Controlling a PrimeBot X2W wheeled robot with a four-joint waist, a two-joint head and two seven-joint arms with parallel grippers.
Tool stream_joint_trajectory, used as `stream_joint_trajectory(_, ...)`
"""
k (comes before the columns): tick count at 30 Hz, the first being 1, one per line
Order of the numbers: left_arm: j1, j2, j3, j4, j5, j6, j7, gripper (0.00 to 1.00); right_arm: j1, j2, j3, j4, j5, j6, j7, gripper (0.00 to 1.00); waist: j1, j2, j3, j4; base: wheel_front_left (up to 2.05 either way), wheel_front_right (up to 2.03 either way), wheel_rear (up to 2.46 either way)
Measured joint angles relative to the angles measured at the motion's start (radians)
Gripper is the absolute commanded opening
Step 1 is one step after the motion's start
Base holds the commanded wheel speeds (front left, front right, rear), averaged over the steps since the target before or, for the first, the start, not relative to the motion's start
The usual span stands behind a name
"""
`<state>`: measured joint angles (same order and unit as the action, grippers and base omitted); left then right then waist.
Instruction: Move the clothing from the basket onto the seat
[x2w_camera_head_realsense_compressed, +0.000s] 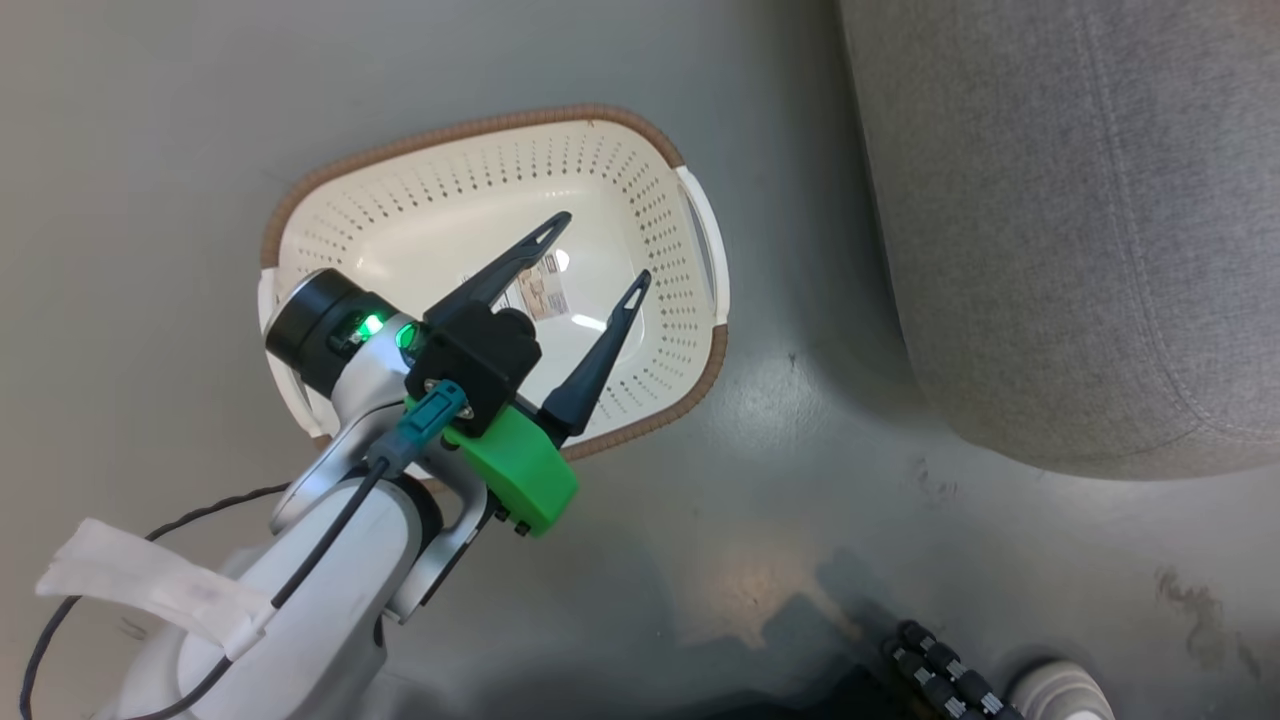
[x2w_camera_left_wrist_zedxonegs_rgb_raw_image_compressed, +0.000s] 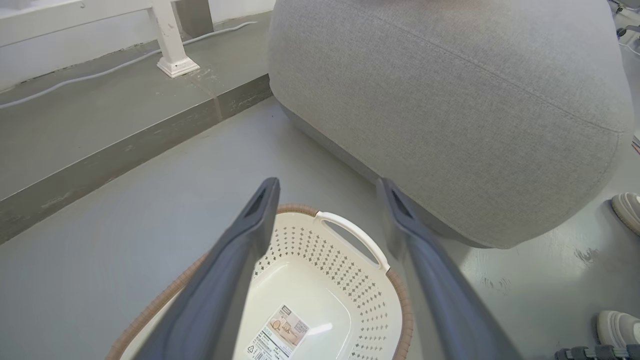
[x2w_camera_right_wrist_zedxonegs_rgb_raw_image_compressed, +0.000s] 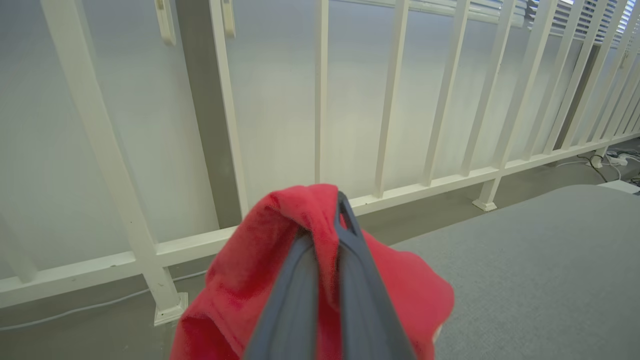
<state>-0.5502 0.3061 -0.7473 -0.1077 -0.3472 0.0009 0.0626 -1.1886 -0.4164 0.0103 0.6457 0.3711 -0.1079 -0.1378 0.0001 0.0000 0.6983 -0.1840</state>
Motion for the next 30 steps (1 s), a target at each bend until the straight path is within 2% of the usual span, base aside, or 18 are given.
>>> stream_joint_trajectory(4,0.000,0.009,0.001,0.000,0.000,0.000,0.007,1.00,0.069,0.043,-0.014,0.076,0.010,-0.001,-0.026,0.00,0.0000,0.0000,0.022,-0.014,0.00,0.00,0.00)
stream_joint_trajectory(12,-0.002,0.021,0.002,-0.002,0.000,-0.001,0.007,1.00,0.083,0.044,-0.033,0.142,0.019,-0.007,-0.064,0.00,-0.0001,0.0000,0.034,-0.048,0.00,0.00,0.00)
stream_joint_trajectory(13,-0.003,0.021,0.001,-0.002,0.000,-0.001,0.007,1.00,0.083,0.045,-0.032,0.147,0.019,-0.007,-0.064,0.18,-0.0001,0.0000,0.033,-0.051,0.00,0.00,0.00)
stream_joint_trajectory(15,-0.003,0.021,0.000,-0.002,0.000,-0.002,0.007,1.00,0.083,0.044,-0.031,0.158,0.019,-0.007,-0.066,0.48,-0.0001,0.0000,0.032,-0.055,0.00,0.00,0.00)
stream_joint_trajectory(16,-0.003,0.021,0.000,-0.002,0.000,-0.002,0.007,1.00,0.083,0.044,-0.030,0.166,0.019,-0.007,-0.070,0.81,-0.0001,0.0000,0.030,-0.056,0.00,0.00,0.00)
stream_joint_trajectory(17,-0.003,0.021,0.001,-0.002,0.000,-0.002,0.007,1.00,0.083,0.045,-0.026,0.172,0.019,-0.007,-0.072,1.00,-0.0001,0.0000,0.029,-0.057,0.00,0.00,0.00)
stream_joint_trajectory(25,-0.003,0.026,0.008,0.004,-0.003,-0.002,0.007,1.00,0.086,0.089,0.008,0.213,0.015,0.014,-0.086,1.00,-0.0001,0.0000,0.012,-0.077,0.00,0.00,0.00)
stream_joint_trajectory(30,-0.003,0.033,0.020,0.006,-0.003,-0.002,0.006,1.00,0.095,0.132,0.028,0.231,0.015,0.039,-0.101,1.00,-0.0001,0.0000,-0.002,-0.099,0.00,0.00,0.00)
